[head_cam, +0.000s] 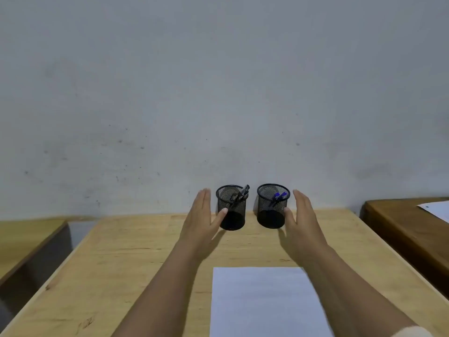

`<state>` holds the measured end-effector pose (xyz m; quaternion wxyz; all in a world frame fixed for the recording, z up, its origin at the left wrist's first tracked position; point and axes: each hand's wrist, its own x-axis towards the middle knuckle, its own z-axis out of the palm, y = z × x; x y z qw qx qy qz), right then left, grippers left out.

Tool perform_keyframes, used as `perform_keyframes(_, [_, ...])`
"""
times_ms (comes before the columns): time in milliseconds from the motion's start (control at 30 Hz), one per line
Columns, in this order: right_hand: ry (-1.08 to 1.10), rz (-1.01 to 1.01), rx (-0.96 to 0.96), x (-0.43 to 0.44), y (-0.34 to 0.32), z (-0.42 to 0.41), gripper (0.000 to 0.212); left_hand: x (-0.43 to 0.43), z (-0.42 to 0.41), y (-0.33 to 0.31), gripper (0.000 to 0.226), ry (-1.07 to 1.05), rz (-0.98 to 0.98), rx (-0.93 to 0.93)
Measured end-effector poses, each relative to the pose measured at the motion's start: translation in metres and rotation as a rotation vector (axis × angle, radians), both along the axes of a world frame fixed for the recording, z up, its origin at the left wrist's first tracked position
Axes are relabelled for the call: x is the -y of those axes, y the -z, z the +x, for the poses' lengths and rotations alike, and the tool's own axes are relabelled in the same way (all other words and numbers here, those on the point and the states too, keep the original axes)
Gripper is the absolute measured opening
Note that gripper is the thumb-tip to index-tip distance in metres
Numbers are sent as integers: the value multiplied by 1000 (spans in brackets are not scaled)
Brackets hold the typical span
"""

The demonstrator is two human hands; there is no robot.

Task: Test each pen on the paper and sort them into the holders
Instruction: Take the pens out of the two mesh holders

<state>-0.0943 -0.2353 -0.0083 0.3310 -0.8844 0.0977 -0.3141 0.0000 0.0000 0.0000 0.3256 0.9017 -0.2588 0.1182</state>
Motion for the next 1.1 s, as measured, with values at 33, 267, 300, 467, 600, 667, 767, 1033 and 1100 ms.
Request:
perform_keyframes(33, [-2,25,33,-2,-1,3,49,6,2,0,74,4,-8,16])
perform_keyframes(267, [-36,2,158,-1,-12,33,34,43,17,-12,62,85,21,143])
perform_keyframes(300, [-33,-16,159,0,-12,36,33,46,19,-13,60,95,32,140])
perform_keyframes(467, [-99,-62,150,-5,-24,44,27,56,27,-21,55,119,82,95])
perform_keyframes(600, [-197,-85,70,-2,-32,51,25,64,32,-29,51,217,85,32])
perform_keyframes(667, [-228,-95,35,2,-35,54,25,67,33,-32,47,255,68,12])
perform_keyframes(767, [-263,-120,-19,7,-37,56,27,67,38,-34,44,285,52,-5])
perform_keyframes(1033, [-266,-148,-5,12,-32,59,25,66,43,-34,37,286,46,-1])
perform_keyframes(1100, [-259,-151,-6,12,-31,59,25,67,44,-33,34,275,35,10])
